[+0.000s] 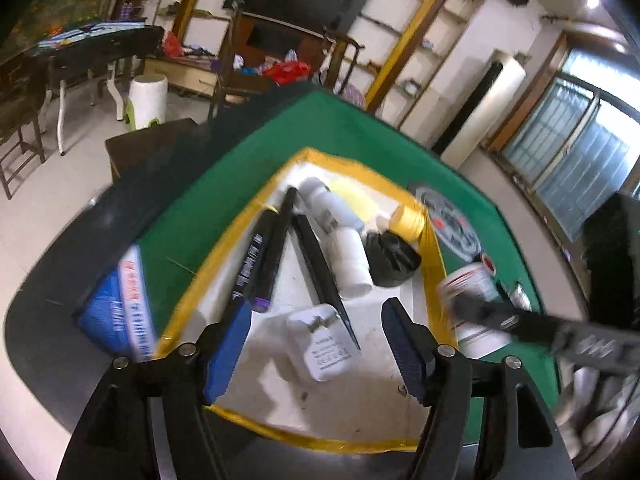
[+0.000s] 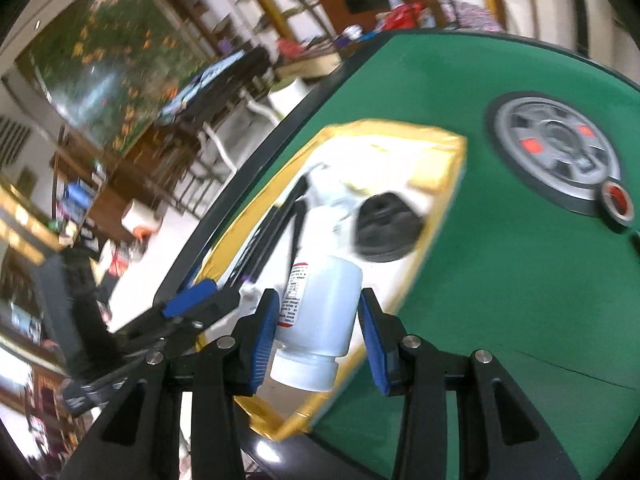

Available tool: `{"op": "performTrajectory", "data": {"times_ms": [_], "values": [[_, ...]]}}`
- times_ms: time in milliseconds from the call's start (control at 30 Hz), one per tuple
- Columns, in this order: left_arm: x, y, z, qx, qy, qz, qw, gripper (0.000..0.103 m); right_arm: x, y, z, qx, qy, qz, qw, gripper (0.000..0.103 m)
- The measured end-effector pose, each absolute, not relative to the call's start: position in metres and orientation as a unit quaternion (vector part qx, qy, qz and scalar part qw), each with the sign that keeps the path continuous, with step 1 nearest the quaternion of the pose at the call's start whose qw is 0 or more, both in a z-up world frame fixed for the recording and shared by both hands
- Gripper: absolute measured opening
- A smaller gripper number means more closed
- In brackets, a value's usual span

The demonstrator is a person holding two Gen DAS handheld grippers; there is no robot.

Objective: Organize rigid objects
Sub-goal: 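Carry the white bottle into the tray and open the right tool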

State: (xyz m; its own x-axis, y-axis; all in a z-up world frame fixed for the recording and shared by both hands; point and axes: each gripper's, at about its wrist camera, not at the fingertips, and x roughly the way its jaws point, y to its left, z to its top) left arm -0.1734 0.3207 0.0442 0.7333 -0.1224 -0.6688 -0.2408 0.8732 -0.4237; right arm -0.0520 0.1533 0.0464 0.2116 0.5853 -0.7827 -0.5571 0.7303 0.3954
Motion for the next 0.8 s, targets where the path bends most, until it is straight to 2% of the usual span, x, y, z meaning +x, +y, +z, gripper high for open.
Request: {"op": "performTrajectory", "data": {"times_ms": [100,333,533,600,733,800], "values": [[-0.181,0.333,0.05,-0.258,0.349,0.044,0.9,0.076,-0.057,0.181,0.034,-0.011,0.521,0.373,0.768,0.04],[-0.188,0.345,0.048,-0.25,0.345,0.059,0.903,0.077,-0.058,0.211,0.002,-0.075,0.535,0.331,0.774,0.04],[-0.183,0.343,0.038,-0.245,0.361,0.06,0.898,0.078,-0.052,0.207,0.008,-0.102,0.505,0.296,0.804,0.039],[-0.182,0.341,0.037,-0.24,0.366,0.064,0.897,0.079,-0.046,0.202,0.008,-0.093,0.508,0.293,0.805,0.045],[-0.183,0.336,0.039,-0.228,0.37,0.074,0.898,0.079,-0.039,0.192,0.012,-0.045,0.507,0.309,0.804,0.049],[-0.182,0.331,0.043,-0.214,0.368,0.083,0.901,0.079,-0.041,0.185,0.022,-0.031,0.491,0.315,0.812,0.057]]}}
